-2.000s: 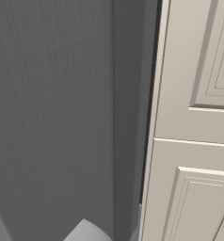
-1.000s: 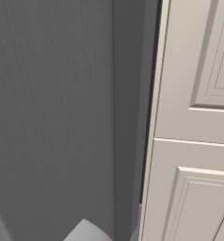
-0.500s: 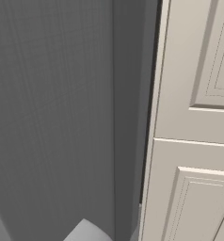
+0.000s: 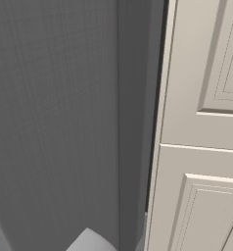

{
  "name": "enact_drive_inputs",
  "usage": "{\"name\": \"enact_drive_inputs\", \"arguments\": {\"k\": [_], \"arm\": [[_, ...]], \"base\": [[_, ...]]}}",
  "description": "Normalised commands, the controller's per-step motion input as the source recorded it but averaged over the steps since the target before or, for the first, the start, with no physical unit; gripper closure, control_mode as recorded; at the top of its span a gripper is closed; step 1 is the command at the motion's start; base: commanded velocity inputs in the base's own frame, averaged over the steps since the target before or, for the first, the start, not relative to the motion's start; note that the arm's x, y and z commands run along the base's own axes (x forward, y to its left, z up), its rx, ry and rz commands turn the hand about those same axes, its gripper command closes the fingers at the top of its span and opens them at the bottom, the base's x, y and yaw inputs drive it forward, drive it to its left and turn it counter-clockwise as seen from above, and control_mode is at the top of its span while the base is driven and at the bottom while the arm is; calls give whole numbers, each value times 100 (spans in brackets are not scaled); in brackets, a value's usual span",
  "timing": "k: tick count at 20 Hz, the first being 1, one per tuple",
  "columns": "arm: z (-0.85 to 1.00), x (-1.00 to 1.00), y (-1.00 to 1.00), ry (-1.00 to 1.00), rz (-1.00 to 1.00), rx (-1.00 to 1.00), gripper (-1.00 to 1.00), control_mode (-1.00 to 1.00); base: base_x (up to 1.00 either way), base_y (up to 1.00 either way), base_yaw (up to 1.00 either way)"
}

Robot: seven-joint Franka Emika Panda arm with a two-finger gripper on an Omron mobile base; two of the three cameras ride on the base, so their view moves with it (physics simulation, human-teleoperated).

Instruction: Place the mayonnaise and mayonnaise from the counter to the top shelf of the fridge. If the existing items in the fridge are on the top shelf, move them to other shelves.

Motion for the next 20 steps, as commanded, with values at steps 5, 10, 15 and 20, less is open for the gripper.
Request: {"name": "enact_drive_inputs", "arguments": {"k": [5, 10, 15, 20], "arm": [[-12, -77, 20, 0, 5, 2, -100, -100], [0, 0, 0, 0, 0, 0, -100, 100], [0, 0, 0, 0, 0, 0, -100, 100], [0, 0, 0, 0, 0, 0, -100, 100]], "base": [[0, 0, 0], [-39, 93, 19], [6, 100, 12], [52, 100, 4]]}}
